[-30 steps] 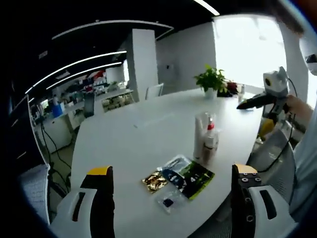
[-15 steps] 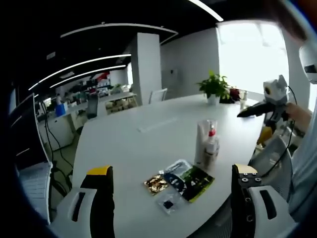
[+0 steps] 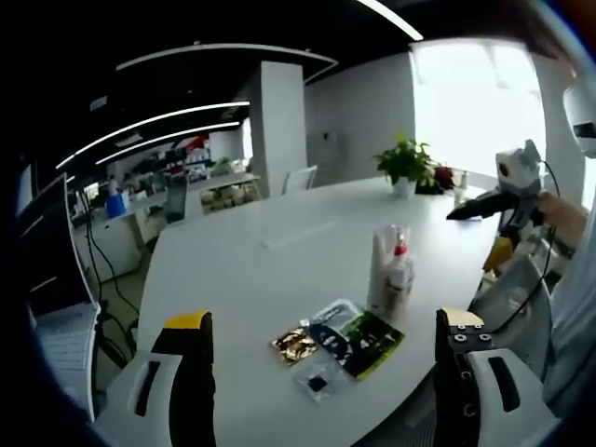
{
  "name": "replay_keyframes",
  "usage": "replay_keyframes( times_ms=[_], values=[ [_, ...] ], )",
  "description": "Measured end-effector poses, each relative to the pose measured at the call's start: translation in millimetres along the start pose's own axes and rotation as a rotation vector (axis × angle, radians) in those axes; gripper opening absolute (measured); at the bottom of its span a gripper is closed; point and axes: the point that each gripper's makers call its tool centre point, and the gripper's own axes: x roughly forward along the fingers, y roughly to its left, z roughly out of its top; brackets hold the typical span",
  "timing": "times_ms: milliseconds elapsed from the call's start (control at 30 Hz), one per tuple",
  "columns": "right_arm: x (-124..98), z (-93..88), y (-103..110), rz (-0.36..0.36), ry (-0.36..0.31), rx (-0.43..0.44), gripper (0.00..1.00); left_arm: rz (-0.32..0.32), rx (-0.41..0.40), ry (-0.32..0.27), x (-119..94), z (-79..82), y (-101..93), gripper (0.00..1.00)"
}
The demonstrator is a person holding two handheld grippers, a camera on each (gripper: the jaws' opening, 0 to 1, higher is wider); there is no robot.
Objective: Arrange the skincare products in the storage area until every visible bottle or jar stands upright without overlapping.
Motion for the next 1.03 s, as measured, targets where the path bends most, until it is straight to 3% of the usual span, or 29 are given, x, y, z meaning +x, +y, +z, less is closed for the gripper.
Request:
replay_keyframes(
  times_ms=[1033],
  values=[
    [0.3, -4.2, 3.4, 0.007, 0.011, -0.001, 1.0, -0.013, -0.003, 0.0, 2.4, 0.2, -3.9, 0.97]
  ],
)
